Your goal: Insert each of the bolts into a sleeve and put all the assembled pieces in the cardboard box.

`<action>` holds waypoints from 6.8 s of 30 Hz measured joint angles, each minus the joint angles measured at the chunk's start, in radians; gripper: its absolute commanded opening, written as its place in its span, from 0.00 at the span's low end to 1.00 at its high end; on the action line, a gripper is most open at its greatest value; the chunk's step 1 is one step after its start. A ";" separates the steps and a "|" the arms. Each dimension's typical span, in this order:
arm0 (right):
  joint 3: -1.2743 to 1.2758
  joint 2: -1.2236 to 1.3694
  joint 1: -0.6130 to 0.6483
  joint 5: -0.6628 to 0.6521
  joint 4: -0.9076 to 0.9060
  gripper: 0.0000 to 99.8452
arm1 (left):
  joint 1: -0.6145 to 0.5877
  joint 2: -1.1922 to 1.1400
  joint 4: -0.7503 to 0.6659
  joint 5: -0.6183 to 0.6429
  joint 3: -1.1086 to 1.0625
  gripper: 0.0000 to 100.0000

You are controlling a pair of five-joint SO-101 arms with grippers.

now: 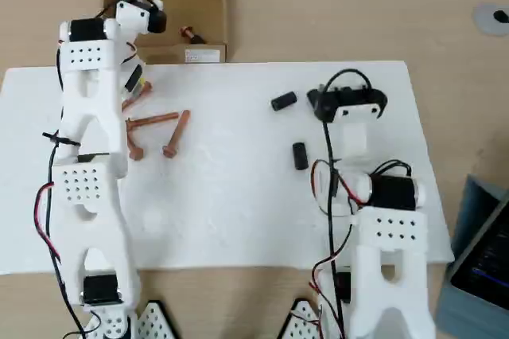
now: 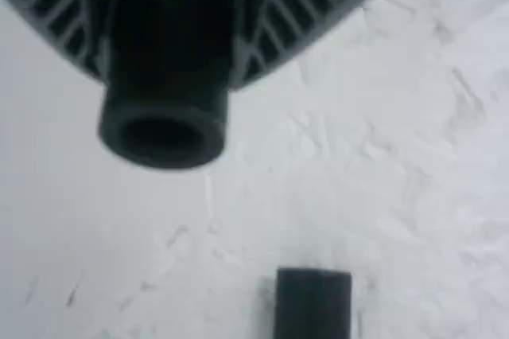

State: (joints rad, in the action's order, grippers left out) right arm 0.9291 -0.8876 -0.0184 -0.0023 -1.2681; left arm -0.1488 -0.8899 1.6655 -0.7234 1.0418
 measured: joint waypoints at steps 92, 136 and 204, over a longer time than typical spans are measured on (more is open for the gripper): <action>-0.288 -0.442 0.000 0.000 -0.238 0.01 | 0.018 1.872 -0.100 0.422 -1.473 0.00; 0.506 -0.918 0.838 0.068 0.236 0.01 | 0.505 2.710 -0.661 1.231 -2.174 0.00; 0.508 -0.918 0.855 0.060 0.262 0.01 | 0.571 2.710 -0.901 1.234 -2.380 0.00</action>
State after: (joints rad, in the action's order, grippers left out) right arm 1.4369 -1.8052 0.8362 0.0575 -1.0058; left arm 0.4219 1.8197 0.7649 0.5102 -1.3380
